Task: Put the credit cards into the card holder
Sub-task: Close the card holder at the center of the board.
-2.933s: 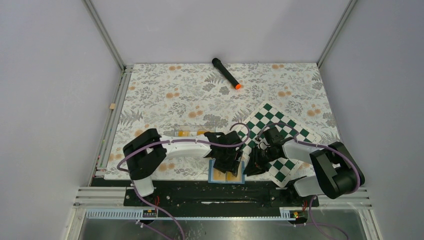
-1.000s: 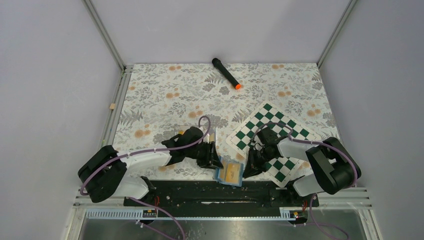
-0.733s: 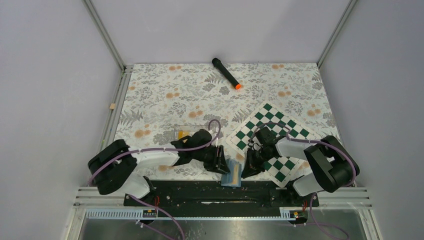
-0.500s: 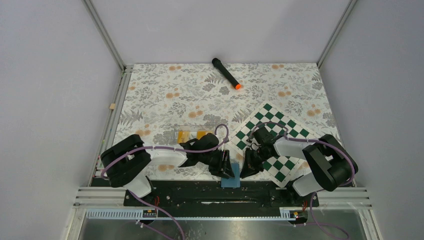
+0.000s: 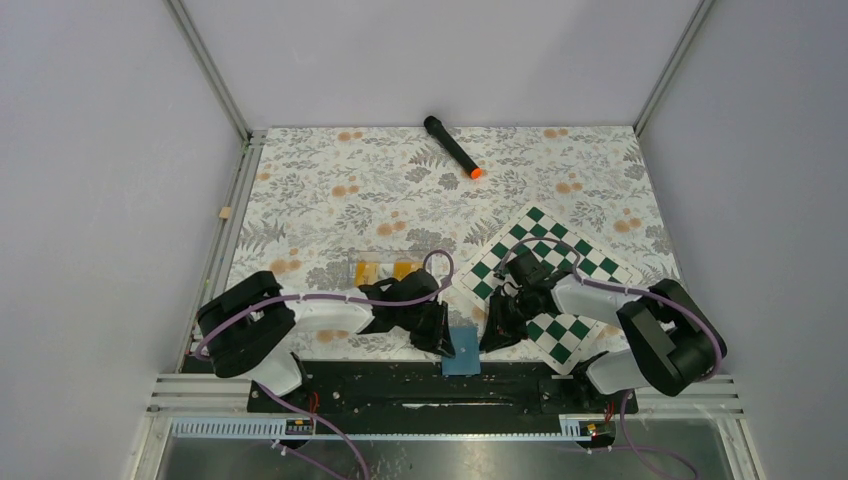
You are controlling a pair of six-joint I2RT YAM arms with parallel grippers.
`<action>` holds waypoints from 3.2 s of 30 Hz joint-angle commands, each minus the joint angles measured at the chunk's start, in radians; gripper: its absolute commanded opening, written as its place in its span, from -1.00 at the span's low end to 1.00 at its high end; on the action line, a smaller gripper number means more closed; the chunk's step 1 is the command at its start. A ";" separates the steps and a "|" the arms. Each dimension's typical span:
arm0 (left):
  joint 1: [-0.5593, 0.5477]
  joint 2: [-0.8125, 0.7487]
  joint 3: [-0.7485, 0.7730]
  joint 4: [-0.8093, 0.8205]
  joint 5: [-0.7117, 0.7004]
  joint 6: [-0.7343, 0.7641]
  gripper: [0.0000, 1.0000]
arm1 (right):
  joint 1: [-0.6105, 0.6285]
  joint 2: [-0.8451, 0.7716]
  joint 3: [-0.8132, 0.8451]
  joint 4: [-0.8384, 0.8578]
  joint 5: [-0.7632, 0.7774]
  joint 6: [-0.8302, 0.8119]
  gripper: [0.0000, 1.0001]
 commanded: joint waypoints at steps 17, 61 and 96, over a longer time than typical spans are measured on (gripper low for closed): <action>-0.020 0.095 0.140 -0.254 -0.214 0.083 -0.98 | 0.086 0.036 0.121 -0.098 0.141 -0.074 -0.46; -0.037 0.142 0.178 -0.309 -0.230 0.100 -1.00 | 0.152 0.091 0.232 -0.250 0.320 -0.125 -0.06; -0.041 0.155 0.181 -0.324 -0.231 0.107 -1.00 | 0.204 0.127 0.222 -0.281 0.300 -0.164 -0.22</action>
